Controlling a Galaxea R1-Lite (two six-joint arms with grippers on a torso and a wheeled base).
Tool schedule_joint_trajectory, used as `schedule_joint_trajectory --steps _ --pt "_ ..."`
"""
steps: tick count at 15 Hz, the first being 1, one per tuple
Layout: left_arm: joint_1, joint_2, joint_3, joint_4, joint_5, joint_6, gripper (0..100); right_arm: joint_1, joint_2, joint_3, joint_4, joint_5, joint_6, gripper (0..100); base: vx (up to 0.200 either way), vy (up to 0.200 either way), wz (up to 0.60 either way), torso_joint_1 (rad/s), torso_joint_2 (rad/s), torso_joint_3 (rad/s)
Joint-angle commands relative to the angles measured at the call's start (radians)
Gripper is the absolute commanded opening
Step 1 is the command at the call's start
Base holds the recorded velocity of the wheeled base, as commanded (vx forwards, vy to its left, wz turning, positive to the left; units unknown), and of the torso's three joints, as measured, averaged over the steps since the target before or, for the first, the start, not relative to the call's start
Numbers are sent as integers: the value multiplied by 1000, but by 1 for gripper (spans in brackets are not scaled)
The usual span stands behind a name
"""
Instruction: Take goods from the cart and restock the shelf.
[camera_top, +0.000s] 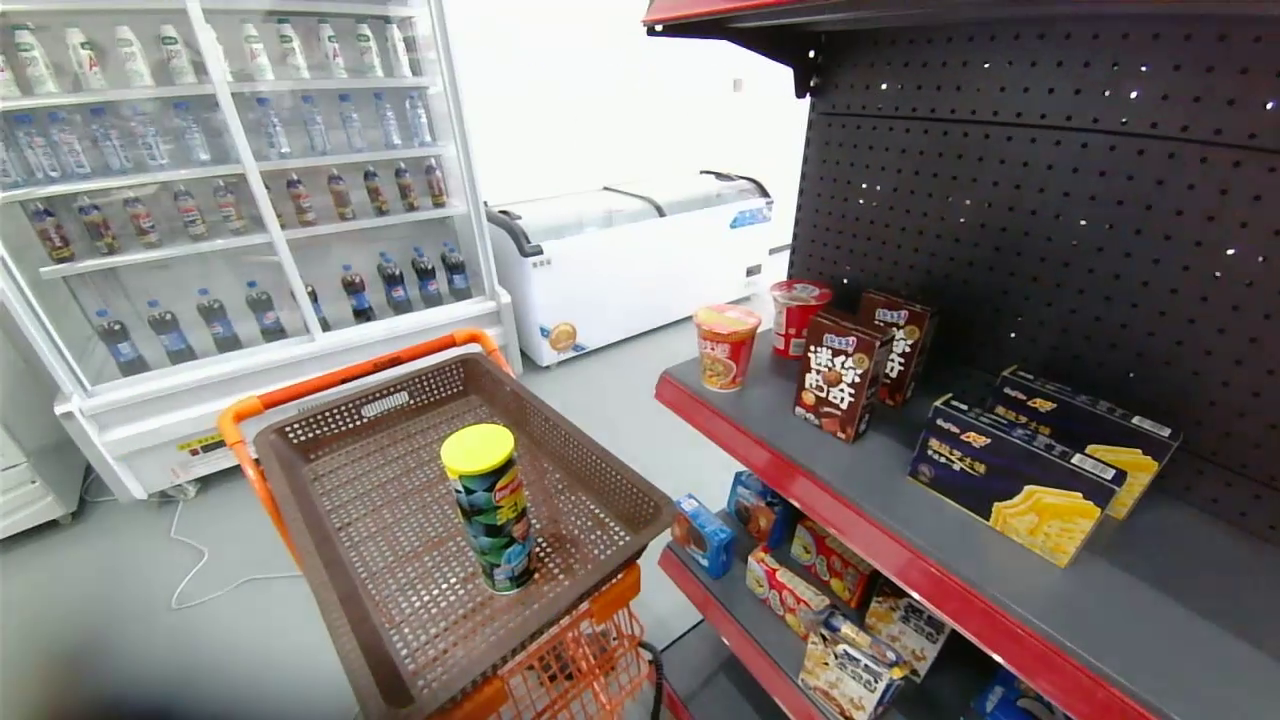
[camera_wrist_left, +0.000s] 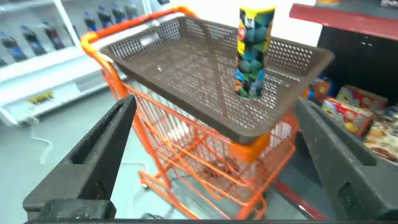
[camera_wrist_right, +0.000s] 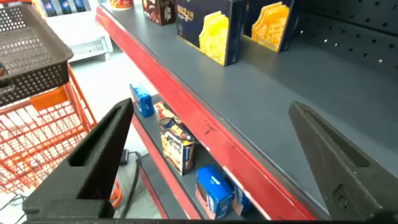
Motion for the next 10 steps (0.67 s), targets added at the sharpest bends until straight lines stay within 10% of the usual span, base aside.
schedule_joint_trajectory --steps 1,5,10 --pt "7 114 -139 26 38 80 100 0 0 0 0 0 0 100 0 0 0 0 0 0" --pt "44 732 -559 42 127 49 100 0 0 0 0 0 0 100 0 0 0 0 0 0" --pt "64 1064 -612 8 52 48 100 0 0 0 0 0 0 100 0 0 0 0 0 0"
